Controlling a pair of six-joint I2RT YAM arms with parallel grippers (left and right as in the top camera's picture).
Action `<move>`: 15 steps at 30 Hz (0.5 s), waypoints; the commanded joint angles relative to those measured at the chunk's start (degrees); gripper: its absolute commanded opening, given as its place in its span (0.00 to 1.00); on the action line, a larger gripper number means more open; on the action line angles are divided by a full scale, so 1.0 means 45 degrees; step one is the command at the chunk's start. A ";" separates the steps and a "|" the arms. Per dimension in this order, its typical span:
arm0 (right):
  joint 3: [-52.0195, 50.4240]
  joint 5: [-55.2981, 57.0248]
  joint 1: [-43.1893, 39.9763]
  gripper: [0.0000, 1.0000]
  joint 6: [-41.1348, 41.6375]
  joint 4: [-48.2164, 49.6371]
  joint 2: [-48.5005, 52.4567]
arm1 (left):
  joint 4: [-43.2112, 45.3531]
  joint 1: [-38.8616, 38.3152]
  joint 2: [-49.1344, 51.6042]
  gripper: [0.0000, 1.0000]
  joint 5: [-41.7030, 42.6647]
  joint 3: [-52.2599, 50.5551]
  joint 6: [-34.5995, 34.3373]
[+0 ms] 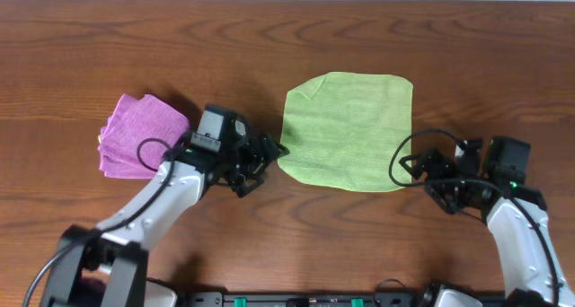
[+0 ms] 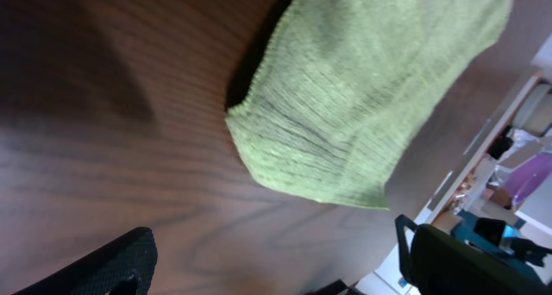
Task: Fold the cloth
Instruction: 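Move both grippers down to the green cloth's left and right bottom corners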
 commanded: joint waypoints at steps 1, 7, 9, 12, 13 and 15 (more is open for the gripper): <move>-0.0117 -0.0364 -0.0068 0.94 0.0743 0.0282 0.0408 | 0.0544 -0.0223 0.0758 0.95 0.0053 -0.0034 -0.0257; -0.0117 -0.0442 -0.0053 0.90 0.1025 0.0714 0.1107 | 0.1579 -0.0398 0.1812 0.95 0.0092 -0.0034 -0.0627; -0.0117 -0.0437 -0.0053 0.89 0.1025 0.0792 0.1297 | 0.1821 -0.0408 0.2064 0.95 0.0087 -0.0034 -0.0656; -0.0117 -0.0437 -0.0044 0.89 0.1030 0.0942 0.1515 | 0.2419 -0.0515 0.2448 0.95 0.0015 -0.0034 -0.0908; -0.0117 -0.0432 -0.0044 0.88 0.1030 0.1005 0.1588 | 0.2686 -0.0588 0.2579 0.95 0.0005 -0.0034 -0.1044; -0.0126 -0.0432 -0.0044 0.88 0.1030 0.1117 0.1685 | 0.3254 -0.0753 0.2885 0.95 0.0000 -0.0034 -0.1302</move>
